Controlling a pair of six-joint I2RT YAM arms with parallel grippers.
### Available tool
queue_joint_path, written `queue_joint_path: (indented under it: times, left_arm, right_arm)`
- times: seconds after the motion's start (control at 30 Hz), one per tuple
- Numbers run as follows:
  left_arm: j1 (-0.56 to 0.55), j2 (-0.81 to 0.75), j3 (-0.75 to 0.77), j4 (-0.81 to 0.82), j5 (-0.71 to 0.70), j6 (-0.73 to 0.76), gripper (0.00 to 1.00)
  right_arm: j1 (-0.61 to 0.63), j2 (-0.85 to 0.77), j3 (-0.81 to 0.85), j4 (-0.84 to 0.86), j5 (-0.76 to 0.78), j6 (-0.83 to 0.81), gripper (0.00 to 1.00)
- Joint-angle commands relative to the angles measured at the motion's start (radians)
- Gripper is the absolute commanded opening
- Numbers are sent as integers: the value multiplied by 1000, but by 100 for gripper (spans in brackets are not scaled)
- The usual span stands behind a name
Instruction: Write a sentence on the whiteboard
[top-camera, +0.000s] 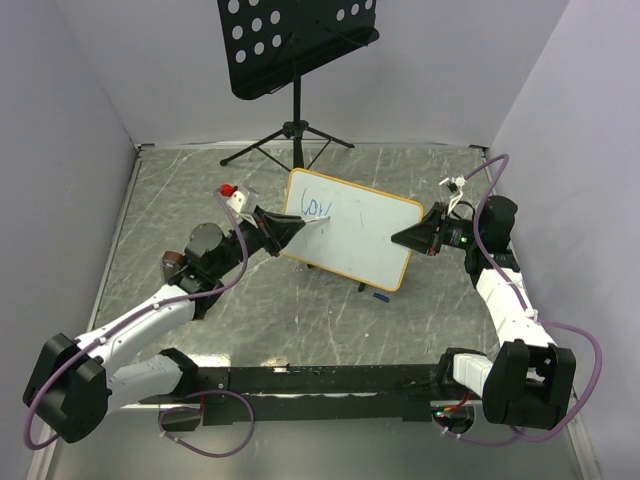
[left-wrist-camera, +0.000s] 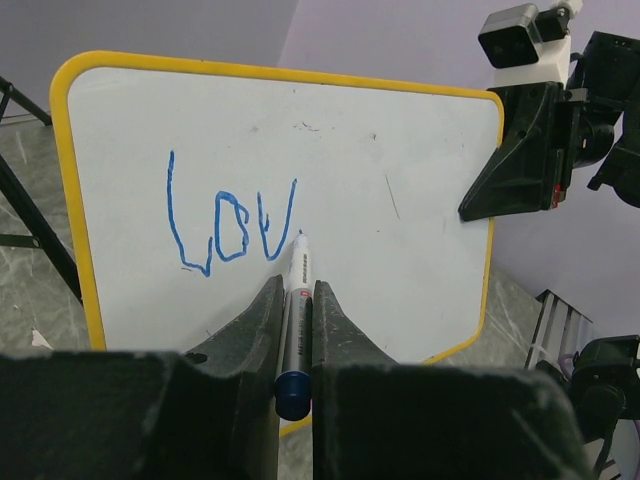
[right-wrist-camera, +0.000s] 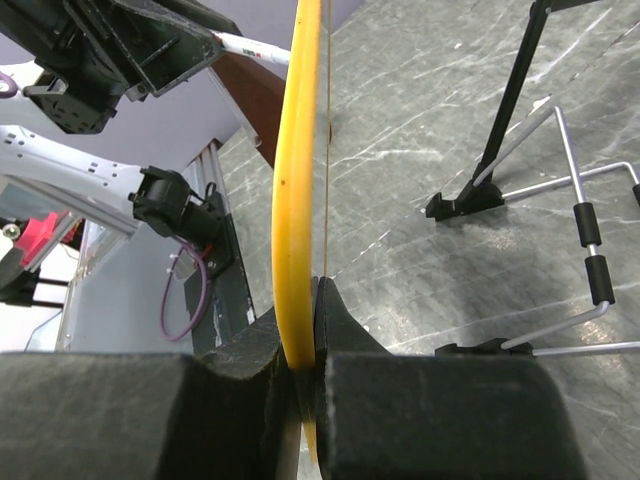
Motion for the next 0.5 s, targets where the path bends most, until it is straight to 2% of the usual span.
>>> queue_joint_path:
  times: [0.0, 0.47]
  left_arm:
    - [0, 19, 22, 35, 6, 6, 1]
    - [-11, 87, 79, 100, 35, -20, 1]
  right_arm:
    - [4, -3, 10, 70, -47, -8, 0]
    - [4, -6, 10, 71, -47, -5, 0]
